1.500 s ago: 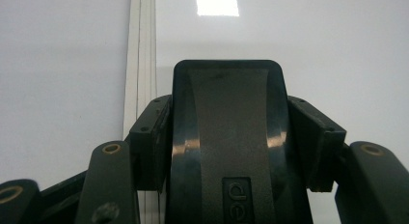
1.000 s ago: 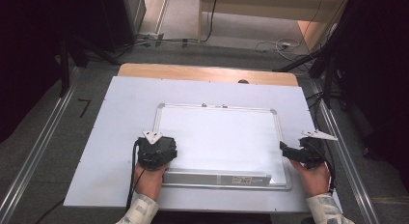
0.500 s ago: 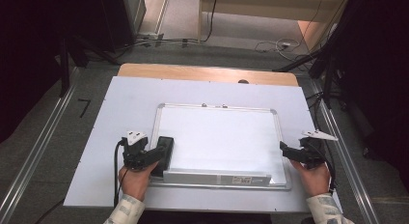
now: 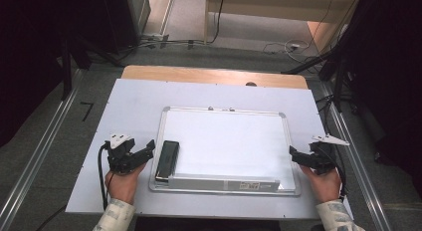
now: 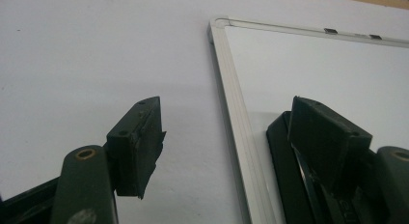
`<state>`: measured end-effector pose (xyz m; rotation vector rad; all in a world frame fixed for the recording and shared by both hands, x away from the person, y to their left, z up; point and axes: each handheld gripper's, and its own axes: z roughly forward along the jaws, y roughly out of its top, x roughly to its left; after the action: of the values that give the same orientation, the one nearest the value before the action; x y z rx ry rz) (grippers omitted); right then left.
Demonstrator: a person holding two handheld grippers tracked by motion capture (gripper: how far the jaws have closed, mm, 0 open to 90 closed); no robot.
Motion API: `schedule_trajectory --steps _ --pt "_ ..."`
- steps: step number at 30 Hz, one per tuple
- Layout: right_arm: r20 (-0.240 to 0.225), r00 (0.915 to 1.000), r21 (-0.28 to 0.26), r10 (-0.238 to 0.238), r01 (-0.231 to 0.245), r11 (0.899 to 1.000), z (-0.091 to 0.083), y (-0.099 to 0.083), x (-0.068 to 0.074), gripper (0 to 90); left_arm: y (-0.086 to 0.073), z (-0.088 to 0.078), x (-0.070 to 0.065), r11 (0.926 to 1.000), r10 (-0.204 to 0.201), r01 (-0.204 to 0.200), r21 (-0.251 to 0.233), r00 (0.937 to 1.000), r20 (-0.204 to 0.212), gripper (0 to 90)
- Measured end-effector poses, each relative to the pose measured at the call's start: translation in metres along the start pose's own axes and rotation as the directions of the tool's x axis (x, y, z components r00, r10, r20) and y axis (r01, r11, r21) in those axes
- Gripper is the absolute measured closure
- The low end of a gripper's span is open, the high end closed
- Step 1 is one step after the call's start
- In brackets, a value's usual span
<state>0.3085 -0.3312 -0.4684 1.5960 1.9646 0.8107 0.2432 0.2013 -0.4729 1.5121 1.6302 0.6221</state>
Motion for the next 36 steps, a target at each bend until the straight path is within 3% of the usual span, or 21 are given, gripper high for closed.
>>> schedule_trajectory --steps 18,36 --pt "0.005 1.0 -0.001 0.0 0.0 1.0 0.0 -0.001 -0.001 13.1 0.001 -0.012 0.028 0.9993 -0.03 0.029 -0.022 0.9988 -0.039 28.3" --pt "0.004 1.0 -0.003 -0.001 0.001 1.0 -0.001 -0.001 -0.001 13.1 -0.002 -0.018 0.042 0.9991 -0.036 0.034 -0.027 0.9966 -0.074 26.9"
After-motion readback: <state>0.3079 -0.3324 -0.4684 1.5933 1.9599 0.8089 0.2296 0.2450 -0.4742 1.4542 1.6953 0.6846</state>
